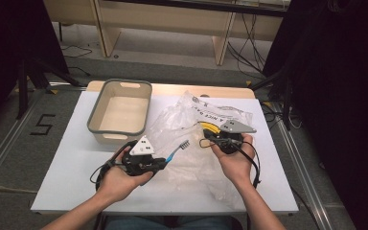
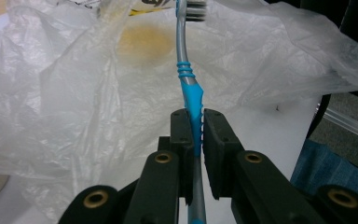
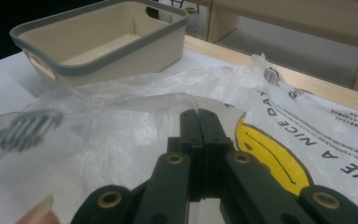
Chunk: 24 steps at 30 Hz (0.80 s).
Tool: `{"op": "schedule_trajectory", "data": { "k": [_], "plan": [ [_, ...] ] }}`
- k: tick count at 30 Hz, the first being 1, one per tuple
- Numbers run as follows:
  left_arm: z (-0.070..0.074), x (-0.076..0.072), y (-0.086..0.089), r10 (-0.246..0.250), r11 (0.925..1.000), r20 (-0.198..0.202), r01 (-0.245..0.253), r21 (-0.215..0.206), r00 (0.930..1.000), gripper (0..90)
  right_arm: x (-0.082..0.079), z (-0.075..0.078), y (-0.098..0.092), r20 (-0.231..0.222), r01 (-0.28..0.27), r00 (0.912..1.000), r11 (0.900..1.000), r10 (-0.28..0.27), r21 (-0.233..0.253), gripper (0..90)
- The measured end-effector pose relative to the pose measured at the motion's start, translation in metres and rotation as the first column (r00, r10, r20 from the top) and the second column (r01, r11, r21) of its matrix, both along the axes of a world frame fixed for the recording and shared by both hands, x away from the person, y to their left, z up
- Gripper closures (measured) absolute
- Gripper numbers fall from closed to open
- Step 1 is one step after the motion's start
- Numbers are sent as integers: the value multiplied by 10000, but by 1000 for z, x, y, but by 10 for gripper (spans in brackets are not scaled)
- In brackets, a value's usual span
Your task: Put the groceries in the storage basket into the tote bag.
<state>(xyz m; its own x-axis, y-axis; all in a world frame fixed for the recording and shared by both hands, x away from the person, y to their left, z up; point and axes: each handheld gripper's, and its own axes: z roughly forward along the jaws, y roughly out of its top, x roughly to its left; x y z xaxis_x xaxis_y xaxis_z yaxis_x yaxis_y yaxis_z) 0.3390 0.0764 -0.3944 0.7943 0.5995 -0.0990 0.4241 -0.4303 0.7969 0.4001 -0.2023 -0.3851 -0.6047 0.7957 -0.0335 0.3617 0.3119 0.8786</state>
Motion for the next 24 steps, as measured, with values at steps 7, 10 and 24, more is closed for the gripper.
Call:
{"op": "schedule_trajectory", "data": {
  "k": [7,10,24],
  "plan": [
    [-10,2,-9,-105,9993,-144,110,347,9998,823,-1,1,0,17,-22,10000,10000,22,21,900],
    [-13,4,-11,-59,9989,-141,66,460,9999,823,-1,1,1,28,-18,10000,10000,18,13,900],
    [-21,13,-22,57,9970,-73,-52,767,10000,823,-2,1,2,42,-61,10000,10000,61,27,900]
  ]
}}
